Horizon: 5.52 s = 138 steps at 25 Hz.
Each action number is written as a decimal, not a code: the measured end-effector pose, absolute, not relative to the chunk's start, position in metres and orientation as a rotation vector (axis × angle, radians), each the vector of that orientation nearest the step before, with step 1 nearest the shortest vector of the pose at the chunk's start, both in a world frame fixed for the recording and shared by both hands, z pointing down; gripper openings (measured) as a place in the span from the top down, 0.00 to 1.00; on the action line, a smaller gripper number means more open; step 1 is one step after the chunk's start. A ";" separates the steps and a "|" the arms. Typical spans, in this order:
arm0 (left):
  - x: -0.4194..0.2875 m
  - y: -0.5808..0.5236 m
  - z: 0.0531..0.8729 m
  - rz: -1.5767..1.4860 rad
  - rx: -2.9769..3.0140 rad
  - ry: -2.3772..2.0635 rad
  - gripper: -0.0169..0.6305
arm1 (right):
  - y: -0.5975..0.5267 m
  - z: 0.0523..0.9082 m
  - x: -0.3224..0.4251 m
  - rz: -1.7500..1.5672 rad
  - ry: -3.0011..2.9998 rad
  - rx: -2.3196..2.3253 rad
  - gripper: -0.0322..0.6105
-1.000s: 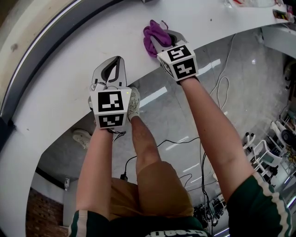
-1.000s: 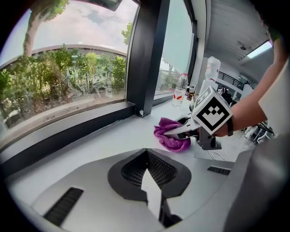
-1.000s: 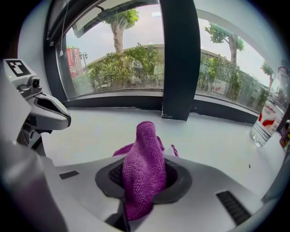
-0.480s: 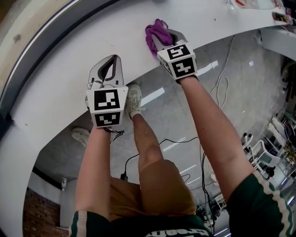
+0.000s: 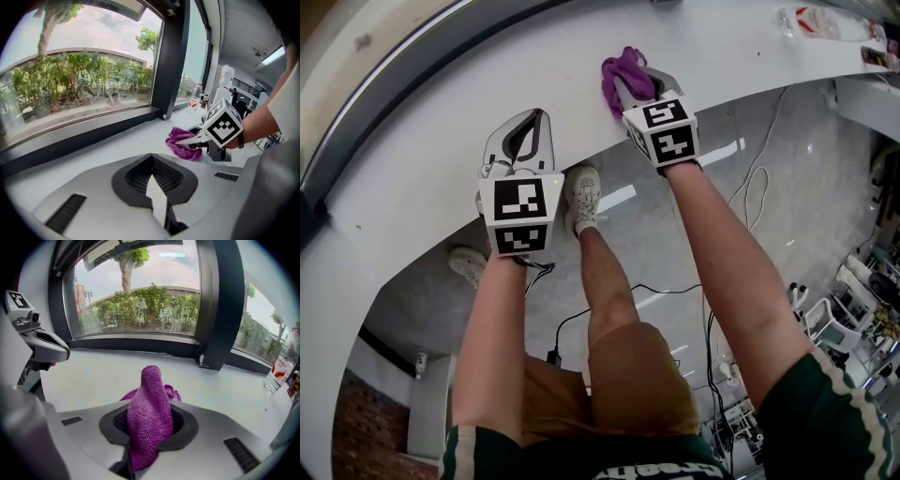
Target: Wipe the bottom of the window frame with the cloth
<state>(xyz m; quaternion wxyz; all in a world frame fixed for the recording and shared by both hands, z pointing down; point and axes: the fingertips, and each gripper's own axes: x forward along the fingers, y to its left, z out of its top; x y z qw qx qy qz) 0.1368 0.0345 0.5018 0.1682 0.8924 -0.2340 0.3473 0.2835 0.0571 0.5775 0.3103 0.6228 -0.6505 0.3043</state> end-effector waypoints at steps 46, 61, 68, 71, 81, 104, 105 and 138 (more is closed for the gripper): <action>-0.056 -0.022 0.480 0.953 2.466 -0.876 0.96 | 0.008 0.573 0.055 0.802 -1.802 1.564 0.82; -0.152 -0.040 0.469 0.974 2.448 -0.963 0.96 | -0.012 0.573 -0.035 0.797 -1.783 1.581 0.82; -0.200 -0.045 0.466 0.966 2.388 -1.047 0.96 | -0.023 0.575 -0.099 0.797 -1.860 1.454 0.82; -0.217 -0.044 0.464 0.970 2.373 -1.065 0.96 | -0.028 0.574 -0.123 0.791 -1.884 1.412 0.82; -0.292 -0.049 0.463 0.973 2.300 -1.179 0.96 | -0.041 0.573 -0.193 0.754 -1.942 1.362 0.82; -0.391 -0.044 0.459 1.009 2.136 -1.356 0.96 | -0.058 0.574 -0.344 0.623 -2.090 1.026 0.82; -0.394 -0.042 0.459 1.022 2.120 -1.371 0.96 | -0.059 0.573 -0.350 0.615 -2.099 1.005 0.82; -0.403 -0.022 0.394 0.834 2.066 -1.429 0.96 | -0.069 0.433 -0.375 0.509 -2.478 0.660 0.80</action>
